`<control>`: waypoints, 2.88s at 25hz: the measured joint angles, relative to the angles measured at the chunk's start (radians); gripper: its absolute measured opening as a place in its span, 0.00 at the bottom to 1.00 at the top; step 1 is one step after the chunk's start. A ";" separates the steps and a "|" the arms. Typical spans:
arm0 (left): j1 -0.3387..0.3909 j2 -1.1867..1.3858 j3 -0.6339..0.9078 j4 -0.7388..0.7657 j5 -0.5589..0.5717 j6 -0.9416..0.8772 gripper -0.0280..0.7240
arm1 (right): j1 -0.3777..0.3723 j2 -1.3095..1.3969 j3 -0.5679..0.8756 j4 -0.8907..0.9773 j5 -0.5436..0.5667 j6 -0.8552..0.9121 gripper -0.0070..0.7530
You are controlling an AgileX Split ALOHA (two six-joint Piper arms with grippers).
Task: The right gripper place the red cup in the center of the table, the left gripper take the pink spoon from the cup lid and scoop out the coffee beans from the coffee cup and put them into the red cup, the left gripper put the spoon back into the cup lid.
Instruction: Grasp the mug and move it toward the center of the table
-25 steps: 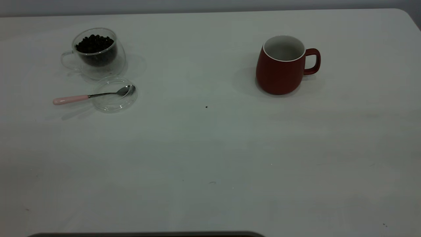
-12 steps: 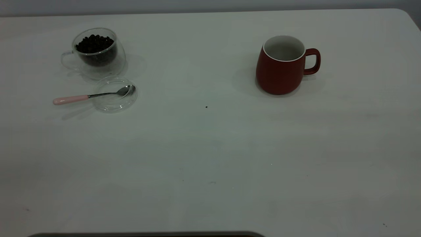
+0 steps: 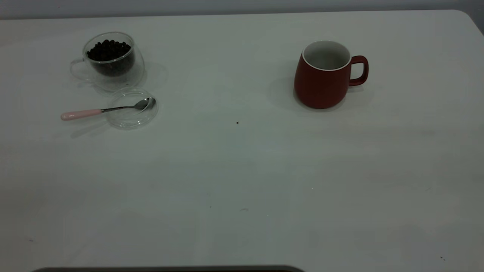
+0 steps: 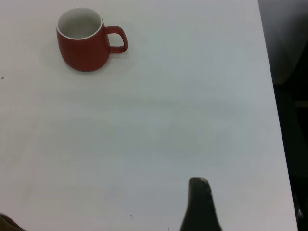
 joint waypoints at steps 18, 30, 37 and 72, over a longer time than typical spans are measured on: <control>0.000 0.000 0.000 0.000 0.000 -0.003 0.80 | 0.000 0.013 -0.021 0.001 -0.007 -0.011 0.79; 0.000 0.000 0.000 0.016 0.000 -0.002 0.80 | 0.000 0.713 -0.238 -0.025 -0.195 -0.198 0.79; 0.000 0.000 0.000 0.023 0.000 -0.002 0.80 | 0.000 1.239 -0.341 0.005 -0.509 -0.465 0.79; 0.000 0.000 0.000 0.024 0.000 0.001 0.80 | 0.196 2.298 -0.873 -0.160 -1.019 -0.987 0.79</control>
